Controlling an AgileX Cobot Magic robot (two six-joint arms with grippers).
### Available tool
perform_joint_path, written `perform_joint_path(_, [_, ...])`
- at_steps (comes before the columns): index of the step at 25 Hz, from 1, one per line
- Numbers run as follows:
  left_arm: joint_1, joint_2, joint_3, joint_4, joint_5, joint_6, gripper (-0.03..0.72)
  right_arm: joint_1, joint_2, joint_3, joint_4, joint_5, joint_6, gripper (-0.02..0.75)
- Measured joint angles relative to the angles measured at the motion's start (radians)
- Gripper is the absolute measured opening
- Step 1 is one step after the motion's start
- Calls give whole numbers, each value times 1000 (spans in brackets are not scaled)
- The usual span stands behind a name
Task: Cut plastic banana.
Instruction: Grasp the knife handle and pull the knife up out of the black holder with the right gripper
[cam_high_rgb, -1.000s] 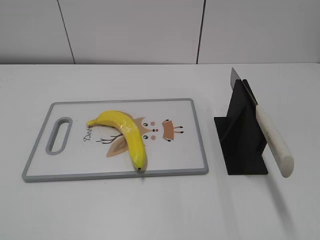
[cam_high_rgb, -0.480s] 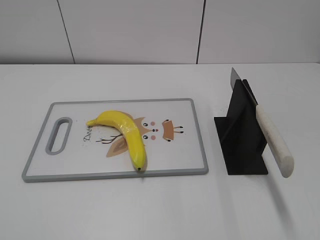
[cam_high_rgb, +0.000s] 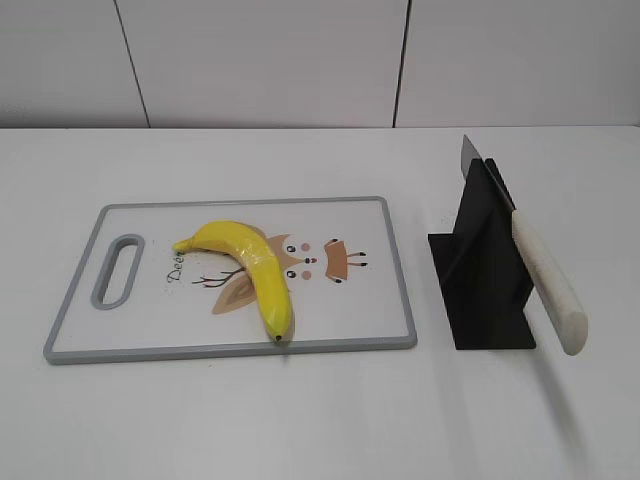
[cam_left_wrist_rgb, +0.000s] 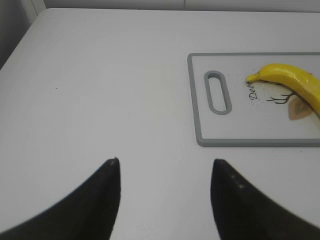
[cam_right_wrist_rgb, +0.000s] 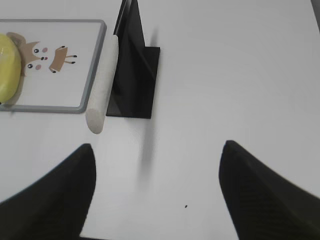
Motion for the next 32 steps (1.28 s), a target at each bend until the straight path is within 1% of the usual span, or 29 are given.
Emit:
perform_joint_path(6, [0, 0, 0, 0, 0, 0, 538, 0, 252, -92, 3, 100, 11, 585])
perform_joint_path(10, [0, 0, 0, 0, 0, 0, 532, 8, 379, -143, 24, 111, 13, 582])
perform_joint_path(12, [0, 0, 0, 0, 0, 0, 531, 38, 429, -170, 29, 115, 15, 581])
perform_joint_path(15, [0, 0, 0, 0, 0, 0, 531, 121, 495, -212, 22, 143, 28, 582])
perform_joint_path(21, [0, 0, 0, 0, 0, 0, 514, 296, 665, -324, -53, 188, 113, 582])
perform_joint_path(24, [0, 0, 0, 0, 0, 0, 511, 360, 769, -381, -56, 188, 138, 582])
perform_joint_path(27, [0, 0, 0, 0, 0, 0, 510, 372, 868, -425, -58, 188, 164, 582])
perform_joint_path(32, [0, 0, 0, 0, 0, 0, 510, 372, 1003, -435, -76, 184, 208, 582])
